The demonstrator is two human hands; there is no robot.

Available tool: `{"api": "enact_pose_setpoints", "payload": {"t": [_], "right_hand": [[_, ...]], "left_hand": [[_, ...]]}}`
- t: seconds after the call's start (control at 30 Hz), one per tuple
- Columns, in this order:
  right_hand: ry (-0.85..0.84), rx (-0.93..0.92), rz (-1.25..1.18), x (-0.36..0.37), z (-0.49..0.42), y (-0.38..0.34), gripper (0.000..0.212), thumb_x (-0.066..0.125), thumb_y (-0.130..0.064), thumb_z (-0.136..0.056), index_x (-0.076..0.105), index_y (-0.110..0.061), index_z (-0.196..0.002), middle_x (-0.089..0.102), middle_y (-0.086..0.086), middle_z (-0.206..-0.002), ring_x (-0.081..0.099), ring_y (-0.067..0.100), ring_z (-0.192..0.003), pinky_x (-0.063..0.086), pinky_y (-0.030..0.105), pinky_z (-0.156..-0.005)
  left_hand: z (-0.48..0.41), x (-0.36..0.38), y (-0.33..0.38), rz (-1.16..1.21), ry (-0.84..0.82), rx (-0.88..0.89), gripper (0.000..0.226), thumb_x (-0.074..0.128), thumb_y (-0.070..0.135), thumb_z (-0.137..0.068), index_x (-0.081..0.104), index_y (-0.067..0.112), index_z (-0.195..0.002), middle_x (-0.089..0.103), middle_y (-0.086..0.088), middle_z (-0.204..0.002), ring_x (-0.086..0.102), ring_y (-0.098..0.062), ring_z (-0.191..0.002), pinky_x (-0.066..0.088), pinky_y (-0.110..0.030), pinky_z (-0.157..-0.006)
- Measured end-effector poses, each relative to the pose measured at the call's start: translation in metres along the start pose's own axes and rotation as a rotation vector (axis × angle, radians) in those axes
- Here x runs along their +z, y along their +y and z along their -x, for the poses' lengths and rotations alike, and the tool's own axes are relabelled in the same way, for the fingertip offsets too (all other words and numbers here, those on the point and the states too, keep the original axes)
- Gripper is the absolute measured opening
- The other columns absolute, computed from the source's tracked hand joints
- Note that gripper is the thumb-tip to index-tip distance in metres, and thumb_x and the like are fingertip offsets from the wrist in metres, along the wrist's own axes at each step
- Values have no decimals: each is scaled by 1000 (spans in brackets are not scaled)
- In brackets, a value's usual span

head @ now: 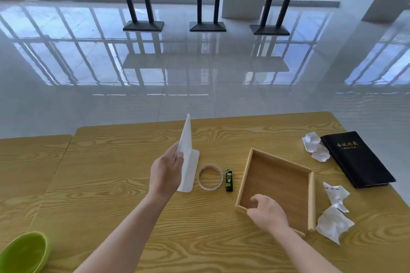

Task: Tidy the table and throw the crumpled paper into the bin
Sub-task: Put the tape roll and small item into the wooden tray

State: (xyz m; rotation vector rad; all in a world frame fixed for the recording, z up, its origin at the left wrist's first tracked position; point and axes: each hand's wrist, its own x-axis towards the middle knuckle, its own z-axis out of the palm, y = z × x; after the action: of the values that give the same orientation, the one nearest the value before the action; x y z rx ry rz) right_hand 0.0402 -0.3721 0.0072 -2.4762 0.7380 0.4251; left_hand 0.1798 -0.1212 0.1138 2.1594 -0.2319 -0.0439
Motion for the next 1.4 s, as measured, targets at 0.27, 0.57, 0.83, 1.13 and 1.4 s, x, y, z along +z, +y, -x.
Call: {"api": "enact_pose_setpoints", "payload": {"t": [0.27,0.57,0.83,1.13,1.4], "right_hand": [[95,129,-89,15,-22,-54,12,58,-28,-95,53,-18,-98,62,2,-104,58,18,-86,51,34,-76],[82,28,-100,43,-7,-77,6,57,-17,-91,56,-16,-97,60,-2,-92,59,19,-84,44,30,-70],[42,-40,-80,56,-9,-110,8,57,-15,-91,57,-13,-99,60,0,-95,59,20,-85,47,32,-71],[-22,-149,-32,80,-18,-171,6,57,-17,-91,55,-14,-96,59,0,-94,59,19,-85,50,33,-74],[-71,-187,-22,101,-30,-228,11,57,-18,-90,54,-14,-100,60,2,-100,59,20,-89,47,32,-74]], "left_hand": [[8,-2,1,23,-28,-3,32,45,23,-101,60,34,-126,61,14,-70,56,3,-66,36,-14,-52],[19,-12,-9,79,-13,28,30,46,22,-100,62,43,-115,61,16,-67,51,-3,-59,37,-16,-51],[21,-37,-31,80,67,11,28,46,22,-99,59,47,-96,52,0,-60,39,-6,-51,32,-20,-49],[20,-86,-60,33,187,-49,25,46,23,-99,56,43,-89,62,-3,-69,50,-13,-57,38,-29,-52],[3,-129,-86,23,235,-79,31,44,22,-100,51,45,-82,61,-15,-71,49,-28,-60,35,-31,-52]]}}
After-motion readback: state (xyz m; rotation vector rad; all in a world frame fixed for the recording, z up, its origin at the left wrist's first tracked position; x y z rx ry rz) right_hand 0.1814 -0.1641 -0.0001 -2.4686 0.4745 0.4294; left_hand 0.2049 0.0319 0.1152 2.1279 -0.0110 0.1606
